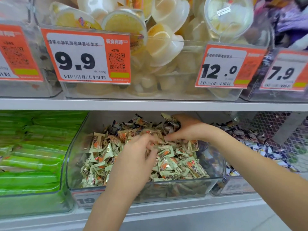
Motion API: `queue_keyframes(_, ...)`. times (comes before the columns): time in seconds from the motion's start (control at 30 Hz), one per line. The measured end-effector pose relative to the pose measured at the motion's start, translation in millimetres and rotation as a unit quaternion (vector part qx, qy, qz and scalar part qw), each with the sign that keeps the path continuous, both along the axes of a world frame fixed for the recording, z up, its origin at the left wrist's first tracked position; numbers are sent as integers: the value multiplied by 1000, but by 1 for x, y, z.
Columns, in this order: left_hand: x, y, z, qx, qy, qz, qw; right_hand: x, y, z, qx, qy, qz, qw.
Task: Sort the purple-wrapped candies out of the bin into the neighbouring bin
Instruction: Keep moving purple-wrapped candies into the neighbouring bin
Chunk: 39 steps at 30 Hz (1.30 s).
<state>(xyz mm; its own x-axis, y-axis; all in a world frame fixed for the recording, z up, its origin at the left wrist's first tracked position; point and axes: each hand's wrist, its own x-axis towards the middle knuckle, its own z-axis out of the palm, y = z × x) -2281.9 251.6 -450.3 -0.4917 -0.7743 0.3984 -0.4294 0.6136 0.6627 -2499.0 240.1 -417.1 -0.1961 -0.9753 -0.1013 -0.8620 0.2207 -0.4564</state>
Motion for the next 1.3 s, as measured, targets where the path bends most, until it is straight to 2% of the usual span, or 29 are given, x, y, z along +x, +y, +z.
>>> queue_keyframes(0.1,-12,-1,3,2,46,26,999,12,18,-1,-10,2,31,999)
queue_keyframes(0.27,-32,-5,2,67,81,5,994,25,40,-5,-44,-105,108,988)
queue_keyframes(0.43,-41,-14,1,128,89,-32,987,24,46,-14,-58,-104,142,983)
queue_keyframes(0.53,-43,-19,-2,150,97,-23,984,24,46,-18,-39,-115,144,982)
queue_keyframes(0.63,-43,-20,-2,167,132,3,977,23,46,-22,-21,-187,108,976)
queue_keyframes(0.73,-43,-19,-1,176,169,6,970,23,46,-25,-13,-314,41,949)
queue_keyframes(0.83,-45,-17,0,159,168,25,973,26,41,-25,-1,-419,-30,907)
queue_keyframes(0.97,-44,-17,1,169,190,55,965,27,31,-23,-8,-580,-97,809)
queue_keyframes(1.03,-43,-16,2,176,192,60,964,26,28,-23,-12,-627,-115,770)
queue_keyframes(1.13,-42,-16,2,191,189,65,961,27,31,-22,-3,-642,-71,764)
queue_keyframes(1.2,-42,-15,2,185,189,68,962,28,34,-21,6,-634,-24,773)
queue_keyframes(1.3,-42,-14,-1,185,190,81,961,31,36,-25,-19,-603,-11,797)
